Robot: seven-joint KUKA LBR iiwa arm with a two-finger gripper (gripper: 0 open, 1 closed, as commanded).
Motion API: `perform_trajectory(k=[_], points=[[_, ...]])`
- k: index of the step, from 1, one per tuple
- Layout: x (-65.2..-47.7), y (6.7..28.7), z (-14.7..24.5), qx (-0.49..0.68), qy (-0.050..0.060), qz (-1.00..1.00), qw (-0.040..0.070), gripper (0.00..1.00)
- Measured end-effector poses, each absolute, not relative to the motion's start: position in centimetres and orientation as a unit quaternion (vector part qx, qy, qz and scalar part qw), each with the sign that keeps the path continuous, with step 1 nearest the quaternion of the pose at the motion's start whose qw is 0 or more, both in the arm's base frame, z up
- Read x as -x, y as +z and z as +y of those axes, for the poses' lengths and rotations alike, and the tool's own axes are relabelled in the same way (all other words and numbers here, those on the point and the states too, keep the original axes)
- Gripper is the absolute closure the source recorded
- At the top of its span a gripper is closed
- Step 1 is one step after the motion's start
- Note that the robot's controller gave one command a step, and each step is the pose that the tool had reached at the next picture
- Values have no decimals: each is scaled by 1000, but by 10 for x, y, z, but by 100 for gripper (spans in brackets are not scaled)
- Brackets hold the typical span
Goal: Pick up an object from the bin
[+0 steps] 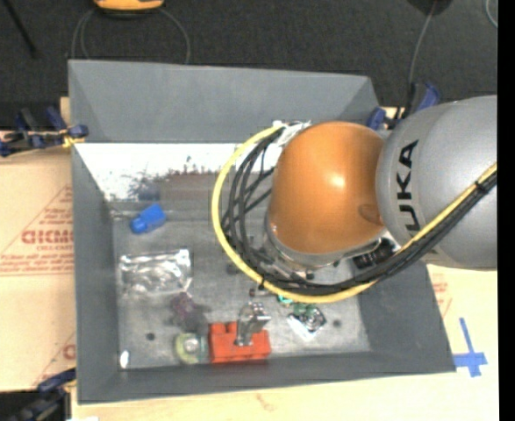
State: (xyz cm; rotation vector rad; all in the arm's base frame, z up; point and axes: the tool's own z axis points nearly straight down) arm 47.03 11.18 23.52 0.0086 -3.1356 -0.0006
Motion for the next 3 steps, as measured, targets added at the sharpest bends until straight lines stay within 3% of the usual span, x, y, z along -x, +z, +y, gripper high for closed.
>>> perform_trajectory(k=[1, 2, 3], points=[[-481, 80, 74, -21, -2, -1000, -6, 0], [-479, 81, 74, -20, -1, -1000, -2, 100], [-494, 291, 44, -53, 1, -999, -6, 100]])
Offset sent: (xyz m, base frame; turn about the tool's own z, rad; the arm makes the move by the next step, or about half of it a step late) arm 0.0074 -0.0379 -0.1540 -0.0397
